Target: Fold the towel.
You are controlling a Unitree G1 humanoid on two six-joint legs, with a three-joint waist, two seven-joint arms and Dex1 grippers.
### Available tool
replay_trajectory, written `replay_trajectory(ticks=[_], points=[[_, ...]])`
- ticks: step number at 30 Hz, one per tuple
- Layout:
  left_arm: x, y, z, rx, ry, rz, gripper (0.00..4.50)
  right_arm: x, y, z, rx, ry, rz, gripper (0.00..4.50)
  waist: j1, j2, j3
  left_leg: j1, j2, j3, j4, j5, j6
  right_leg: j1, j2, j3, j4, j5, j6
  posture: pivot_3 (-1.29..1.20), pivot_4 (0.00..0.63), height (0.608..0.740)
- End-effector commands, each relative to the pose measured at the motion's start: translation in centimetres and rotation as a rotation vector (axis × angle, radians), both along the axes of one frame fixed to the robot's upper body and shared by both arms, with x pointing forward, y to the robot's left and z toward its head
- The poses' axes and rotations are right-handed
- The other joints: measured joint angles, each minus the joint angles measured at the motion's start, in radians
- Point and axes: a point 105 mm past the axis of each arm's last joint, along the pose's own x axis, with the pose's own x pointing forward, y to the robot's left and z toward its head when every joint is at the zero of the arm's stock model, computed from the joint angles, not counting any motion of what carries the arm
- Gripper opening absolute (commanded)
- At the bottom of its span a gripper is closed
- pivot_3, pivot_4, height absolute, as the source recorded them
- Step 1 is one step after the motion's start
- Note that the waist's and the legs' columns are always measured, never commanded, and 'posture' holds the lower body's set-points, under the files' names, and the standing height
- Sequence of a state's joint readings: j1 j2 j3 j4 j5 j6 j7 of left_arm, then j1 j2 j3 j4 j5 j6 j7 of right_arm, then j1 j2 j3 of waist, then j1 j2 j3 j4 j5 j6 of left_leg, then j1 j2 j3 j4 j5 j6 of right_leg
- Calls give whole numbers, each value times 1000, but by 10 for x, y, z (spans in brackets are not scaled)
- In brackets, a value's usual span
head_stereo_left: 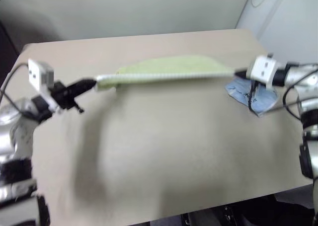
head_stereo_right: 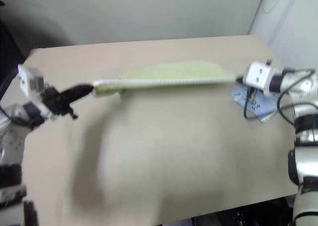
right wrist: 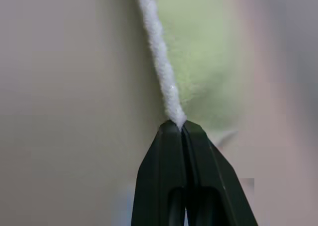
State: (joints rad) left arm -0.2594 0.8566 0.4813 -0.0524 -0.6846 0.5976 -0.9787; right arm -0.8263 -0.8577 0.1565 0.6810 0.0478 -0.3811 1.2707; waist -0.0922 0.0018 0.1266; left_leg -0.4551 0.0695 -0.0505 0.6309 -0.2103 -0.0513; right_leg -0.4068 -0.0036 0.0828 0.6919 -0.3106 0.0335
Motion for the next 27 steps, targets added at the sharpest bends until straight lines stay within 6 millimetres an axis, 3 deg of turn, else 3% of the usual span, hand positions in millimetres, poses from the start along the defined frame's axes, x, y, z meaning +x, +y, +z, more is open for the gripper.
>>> replay_trajectory(ticks=[1,3,7,9,13,16,20,27], points=[[-36,-14,13,44,-21,-90,34,-30,9,21,26,69,97,0,4,1,1,1,0,0,0,0,-1,0,0,0,0,0,0,0,150,740],[-48,-16,0,41,58,-100,34,-45,9,10,7,160,117,0,10,1,1,3,-1,0,-1,1,-2,3,-1,1,1,0,0,0,150,740],[-73,-19,-31,108,210,-118,34,-67,9,-1,-27,281,148,0,22,-4,4,41,-1,-2,-1,-5,8,43,-2,1,-1,2,1,0,150,740],[-83,-18,-41,129,258,-124,34,-73,6,-3,-50,310,153,0,30,-4,4,59,-1,-1,-2,-6,10,63,-2,1,-7,-6,-11,0,150,740],[-89,-13,-46,117,279,-100,34,-67,7,2,-53,286,147,0,49,-7,2,64,-3,0,-1,-8,10,67,-2,1,-9,-6,-11,0,150,740],[-71,1,-42,84,212,-1,34,-38,13,10,-36,155,100,0,58,-7,2,63,-3,-1,-2,-10,10,65,-1,1,-7,-1,-2,0,150,740],[-35,18,-33,37,128,136,34,-4,18,14,-44,69,42,0,63,-6,2,61,-2,-3,-2,-10,10,59,-1,1,2,-1,-3,0,150,740],[20,23,-39,53,103,219,34,43,36,11,-82,-11,-42,0,61,-6,2,48,-2,-5,-1,-10,9,45,-1,0,5,-2,-4,0,150,740]])
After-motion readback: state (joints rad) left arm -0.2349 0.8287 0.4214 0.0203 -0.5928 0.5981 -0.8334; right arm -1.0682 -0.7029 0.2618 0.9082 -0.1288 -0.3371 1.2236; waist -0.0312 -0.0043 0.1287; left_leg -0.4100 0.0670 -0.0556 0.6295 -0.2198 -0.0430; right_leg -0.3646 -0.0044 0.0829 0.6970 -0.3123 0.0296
